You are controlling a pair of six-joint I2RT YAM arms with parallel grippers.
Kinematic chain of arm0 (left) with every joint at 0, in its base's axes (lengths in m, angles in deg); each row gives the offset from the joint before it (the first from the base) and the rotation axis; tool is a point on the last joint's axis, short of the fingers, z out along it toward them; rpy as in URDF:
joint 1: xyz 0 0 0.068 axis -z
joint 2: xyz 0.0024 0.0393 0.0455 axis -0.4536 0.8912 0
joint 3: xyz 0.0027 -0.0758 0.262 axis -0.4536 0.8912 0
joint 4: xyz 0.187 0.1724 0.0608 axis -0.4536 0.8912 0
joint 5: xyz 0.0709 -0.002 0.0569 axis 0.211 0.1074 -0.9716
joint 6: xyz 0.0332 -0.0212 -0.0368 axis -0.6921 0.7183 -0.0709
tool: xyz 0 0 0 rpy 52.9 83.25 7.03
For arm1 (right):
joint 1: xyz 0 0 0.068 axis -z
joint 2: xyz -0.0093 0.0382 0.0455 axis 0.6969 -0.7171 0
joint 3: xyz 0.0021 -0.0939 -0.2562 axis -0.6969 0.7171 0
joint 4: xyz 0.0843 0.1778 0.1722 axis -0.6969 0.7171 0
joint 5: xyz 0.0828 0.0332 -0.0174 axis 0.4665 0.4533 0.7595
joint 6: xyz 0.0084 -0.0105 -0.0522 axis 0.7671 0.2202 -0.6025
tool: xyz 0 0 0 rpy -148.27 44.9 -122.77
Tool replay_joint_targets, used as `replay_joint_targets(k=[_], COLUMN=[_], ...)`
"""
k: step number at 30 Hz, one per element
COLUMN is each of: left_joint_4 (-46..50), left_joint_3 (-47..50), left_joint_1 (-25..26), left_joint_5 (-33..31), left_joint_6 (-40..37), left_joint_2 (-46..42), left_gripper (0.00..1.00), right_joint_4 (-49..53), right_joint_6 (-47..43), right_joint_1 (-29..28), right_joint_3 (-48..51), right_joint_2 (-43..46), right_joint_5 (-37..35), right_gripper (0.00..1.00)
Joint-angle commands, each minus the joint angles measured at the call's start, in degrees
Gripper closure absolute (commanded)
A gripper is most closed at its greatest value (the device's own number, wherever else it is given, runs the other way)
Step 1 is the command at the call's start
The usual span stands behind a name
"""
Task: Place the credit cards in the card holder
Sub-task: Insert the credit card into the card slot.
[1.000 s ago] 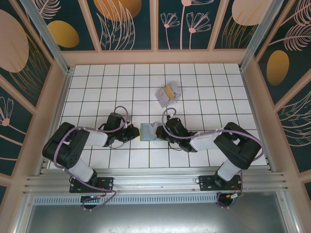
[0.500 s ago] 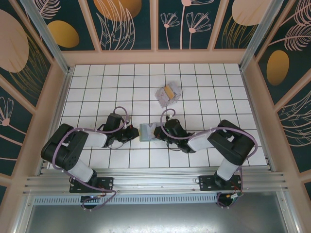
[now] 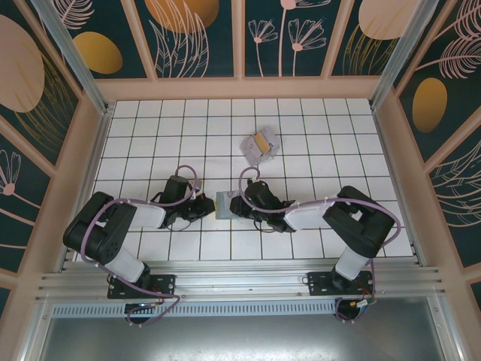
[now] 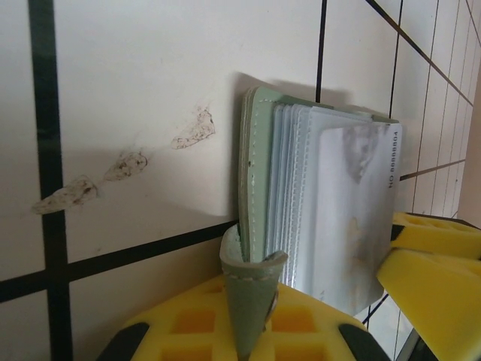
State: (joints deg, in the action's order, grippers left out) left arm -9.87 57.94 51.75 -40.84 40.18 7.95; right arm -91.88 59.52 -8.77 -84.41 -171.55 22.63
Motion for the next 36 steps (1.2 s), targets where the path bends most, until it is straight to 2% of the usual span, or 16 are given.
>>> replay_joint_targets(k=[1, 6, 11, 14, 33, 36], left_joint_4=[0.13, -0.08, -0.10, 0.17, -0.98, -0.62], left_joint_3=[-0.65, -0.39, -0.48, -0.46, -0.02, 0.06], left_joint_1=[0.24, 0.26, 0.27, 0.27, 0.30, 0.32], left_joint_5=[1.14, 1.10, 1.22, 1.15, 1.43, 1.40], left_joint_6=[-0.86, -0.77, -0.72, -0.76, 0.00, -0.10], left_joint_2=[-0.75, -0.98, -0.98, -1.28, -0.96, -1.39], left_gripper=[0.94, 0.94, 0.94, 0.94, 0.94, 0.94], right_joint_4=[10.51, 13.71, 14.73, 16.01, 14.01, 14.64], right_joint_6=[-3.88, -6.53, -8.68, -9.45, -8.83, -9.08], right_joint_1=[-0.17, 1.42, 2.75, 2.84, 1.08, 1.06], right_joint_3=[-1.43, -2.89, -5.63, -7.29, -12.25, -12.45], right_joint_2=[4.06, 6.44, 2.84, 0.58, -6.88, -6.28], right_joint_5=[-4.13, -4.28, -2.16, -1.98, 4.46, 3.81], right_gripper=[0.63, 0.65, 0.85, 0.90, 0.91, 0.91])
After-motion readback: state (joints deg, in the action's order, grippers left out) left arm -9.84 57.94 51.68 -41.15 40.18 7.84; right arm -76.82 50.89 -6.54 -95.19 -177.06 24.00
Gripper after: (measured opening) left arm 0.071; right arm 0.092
